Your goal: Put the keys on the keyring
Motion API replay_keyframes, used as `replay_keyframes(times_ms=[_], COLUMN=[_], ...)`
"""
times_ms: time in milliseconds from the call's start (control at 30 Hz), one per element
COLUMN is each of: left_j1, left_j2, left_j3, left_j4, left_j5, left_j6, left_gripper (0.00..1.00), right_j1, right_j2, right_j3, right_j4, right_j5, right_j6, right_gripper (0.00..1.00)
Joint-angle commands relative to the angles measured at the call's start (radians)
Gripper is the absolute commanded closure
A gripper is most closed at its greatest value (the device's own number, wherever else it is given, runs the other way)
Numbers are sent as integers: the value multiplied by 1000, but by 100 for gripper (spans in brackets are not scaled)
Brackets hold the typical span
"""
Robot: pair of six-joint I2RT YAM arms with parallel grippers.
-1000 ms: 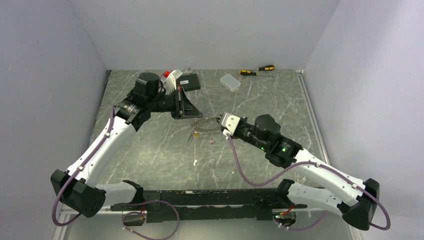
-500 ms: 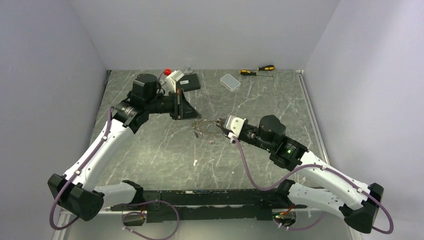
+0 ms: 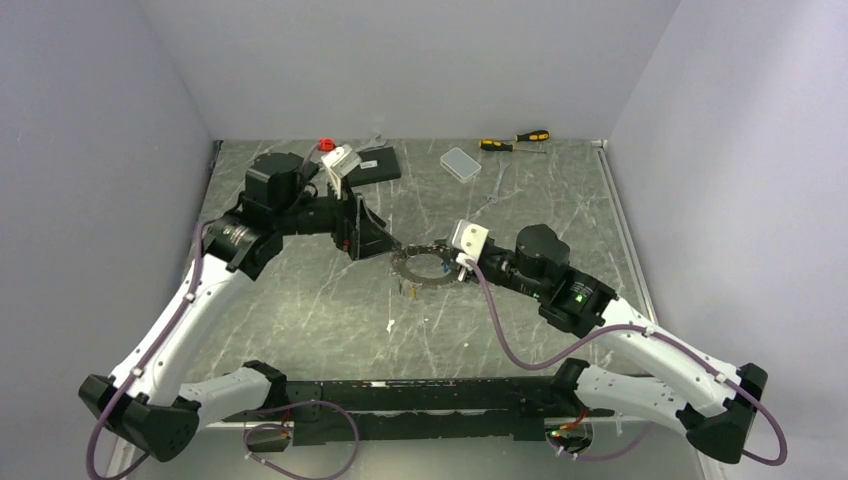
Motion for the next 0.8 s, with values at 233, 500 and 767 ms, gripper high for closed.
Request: replay_keyframes(times_ms=[233,500,767], left_j1=[0,-1,-3], left_j2=[-346,-353,-311], left_j3=[-362,-553,-615], left_j4=[420,700,853], left_j5=[-162,-160,-7], left_j6=[200,143,102], left_gripper=[8,11,19], right_j1=[-5,-6,-6], right_j2=[-98,-116,-95], right_j3=[64,33,54], right_j4=[114,179,204], right_j5=[35,53,133], right_j6=[130,200,272], right_gripper=[100,100,100])
